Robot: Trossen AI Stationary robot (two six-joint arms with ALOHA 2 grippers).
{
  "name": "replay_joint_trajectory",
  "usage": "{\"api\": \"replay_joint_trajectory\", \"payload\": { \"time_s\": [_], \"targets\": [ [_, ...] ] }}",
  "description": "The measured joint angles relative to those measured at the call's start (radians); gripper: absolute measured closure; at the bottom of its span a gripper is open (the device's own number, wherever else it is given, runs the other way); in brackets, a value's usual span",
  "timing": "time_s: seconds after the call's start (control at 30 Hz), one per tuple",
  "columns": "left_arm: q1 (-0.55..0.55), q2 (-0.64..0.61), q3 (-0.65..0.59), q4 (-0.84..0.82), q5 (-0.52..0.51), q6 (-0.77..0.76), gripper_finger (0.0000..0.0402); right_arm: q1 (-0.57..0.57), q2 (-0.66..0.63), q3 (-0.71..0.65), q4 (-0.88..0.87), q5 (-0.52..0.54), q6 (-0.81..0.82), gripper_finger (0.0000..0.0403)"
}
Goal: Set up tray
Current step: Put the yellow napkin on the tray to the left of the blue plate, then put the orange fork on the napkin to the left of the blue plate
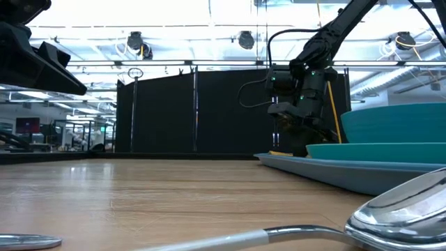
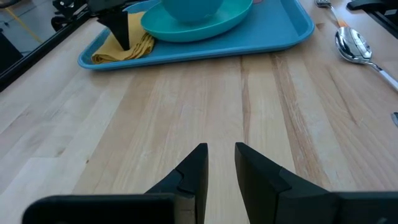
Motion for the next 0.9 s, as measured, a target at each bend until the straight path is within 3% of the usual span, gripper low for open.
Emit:
{"api": "replay_joint_trajectory", "payload": {
  "time_s": [0.33,0.77,0.9],
  "targets": [
    [0.0,0.0,0.0,0.0,0.0,0.0,0.0316,0.005,-0.013,0.009,0.007,0.026,-0.017,0.0403],
    [0.0,0.0,0.0,-0.001,0.001,0.0,0.0316,0.017,-0.216,0.022,0.085,0.05,-0.043,0.0381],
    [0.0,0.0,0.0,-0.001,0.0,0.006,0.0316,0.068,-0.283,0.022,0.212,0.153,-0.1,0.0374]
  ]
}}
